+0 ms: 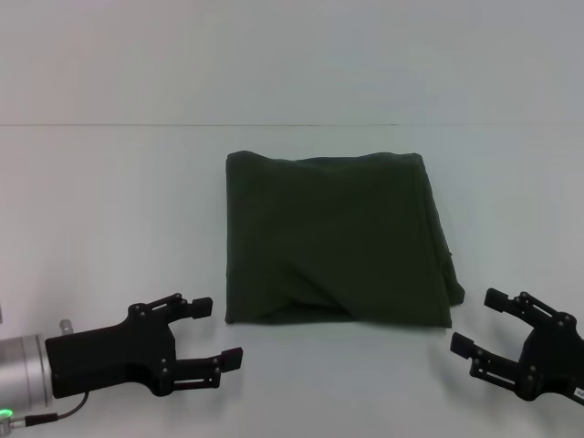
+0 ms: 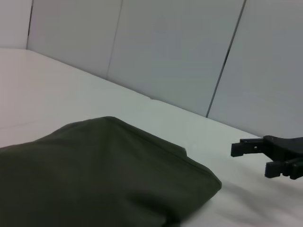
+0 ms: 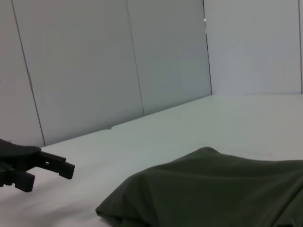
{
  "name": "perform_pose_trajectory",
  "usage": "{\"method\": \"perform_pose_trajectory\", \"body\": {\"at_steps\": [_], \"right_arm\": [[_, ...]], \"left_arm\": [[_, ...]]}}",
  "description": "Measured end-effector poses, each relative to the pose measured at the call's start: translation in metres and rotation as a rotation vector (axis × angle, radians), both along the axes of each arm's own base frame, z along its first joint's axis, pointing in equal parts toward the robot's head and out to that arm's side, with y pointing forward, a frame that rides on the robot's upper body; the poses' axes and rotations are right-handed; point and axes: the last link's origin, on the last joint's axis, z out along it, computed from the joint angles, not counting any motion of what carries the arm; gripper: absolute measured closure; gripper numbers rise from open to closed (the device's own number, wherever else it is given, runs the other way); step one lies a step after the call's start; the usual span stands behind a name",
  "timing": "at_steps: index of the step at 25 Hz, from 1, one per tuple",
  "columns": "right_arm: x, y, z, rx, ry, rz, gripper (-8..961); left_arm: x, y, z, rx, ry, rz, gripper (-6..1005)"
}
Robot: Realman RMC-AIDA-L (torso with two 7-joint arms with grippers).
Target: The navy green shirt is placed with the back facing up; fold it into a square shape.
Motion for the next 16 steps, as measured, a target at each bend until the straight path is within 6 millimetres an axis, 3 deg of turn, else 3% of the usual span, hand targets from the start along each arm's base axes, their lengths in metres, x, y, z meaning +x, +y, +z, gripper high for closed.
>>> {"method": "perform_pose_trajectory", "body": {"at_steps": [16], "right_arm": [[-0.0031,0.0042,-0.005,-0.004,-0.009,0.003,67]], "left_arm": [[0.0012,-0.0035,0.0007,-0.002,-0.019,-0.005,83]]}}
